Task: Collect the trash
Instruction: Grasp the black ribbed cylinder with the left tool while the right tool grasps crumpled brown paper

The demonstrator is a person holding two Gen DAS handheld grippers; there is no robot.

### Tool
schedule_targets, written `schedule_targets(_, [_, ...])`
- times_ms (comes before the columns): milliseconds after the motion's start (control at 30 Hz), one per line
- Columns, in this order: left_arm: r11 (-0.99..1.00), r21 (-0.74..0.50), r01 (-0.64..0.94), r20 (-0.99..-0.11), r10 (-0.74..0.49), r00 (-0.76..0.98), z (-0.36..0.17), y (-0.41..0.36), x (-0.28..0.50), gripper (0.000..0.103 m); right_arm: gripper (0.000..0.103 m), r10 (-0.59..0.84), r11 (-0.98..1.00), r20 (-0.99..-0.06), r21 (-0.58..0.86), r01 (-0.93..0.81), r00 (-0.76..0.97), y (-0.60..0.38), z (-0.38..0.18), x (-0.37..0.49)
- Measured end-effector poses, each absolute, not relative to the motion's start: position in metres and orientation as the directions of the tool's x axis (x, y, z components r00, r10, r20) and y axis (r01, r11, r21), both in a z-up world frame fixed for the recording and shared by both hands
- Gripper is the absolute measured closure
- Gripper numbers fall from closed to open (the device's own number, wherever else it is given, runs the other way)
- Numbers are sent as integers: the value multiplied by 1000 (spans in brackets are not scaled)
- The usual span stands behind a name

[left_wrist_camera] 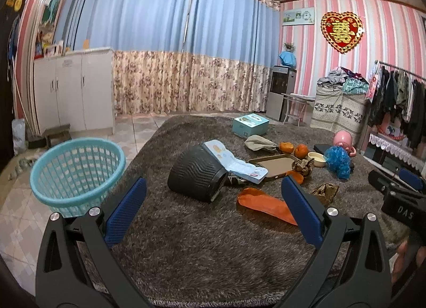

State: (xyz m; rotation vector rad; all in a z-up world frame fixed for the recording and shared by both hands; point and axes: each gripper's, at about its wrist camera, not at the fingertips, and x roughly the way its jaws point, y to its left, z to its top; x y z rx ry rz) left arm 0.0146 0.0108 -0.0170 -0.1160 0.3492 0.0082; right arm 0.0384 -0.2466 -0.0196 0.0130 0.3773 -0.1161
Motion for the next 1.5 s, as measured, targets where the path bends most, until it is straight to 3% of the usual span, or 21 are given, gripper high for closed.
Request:
schedule_targets(233, [977,-212,9,-442,-104,891,-23,31,49,5,4,-183,983,-372,-54,176,910,-273,-12,67])
schedule_targets(467, [996,-62,71,-467,-91,880,-26,33,96,5,4,-226,974,-407,-70,216,885,-294,-17,94])
schedule_targets(767, [976,-158,151,-564,-215,797,-50,49,151,5,4,-190,982,-465,-91,167,865,-289,-36,110])
schedule_targets(1000, [952,-226,206,-570,-301,765,-56,55,170,6,4,-160,987,-512,-64,148,844,-287,-51,116])
schedule_targets(1100, [948,-233,217,-571,-315,758,-57,54,170,16,4,-151,988,-524,-62,139,838,-286,-54,116])
schedule_targets(1500, [964,61,259,-580,-177,795,-58,16,148,20,4,-131,991,-533,-92,96,836,-269,-59,109])
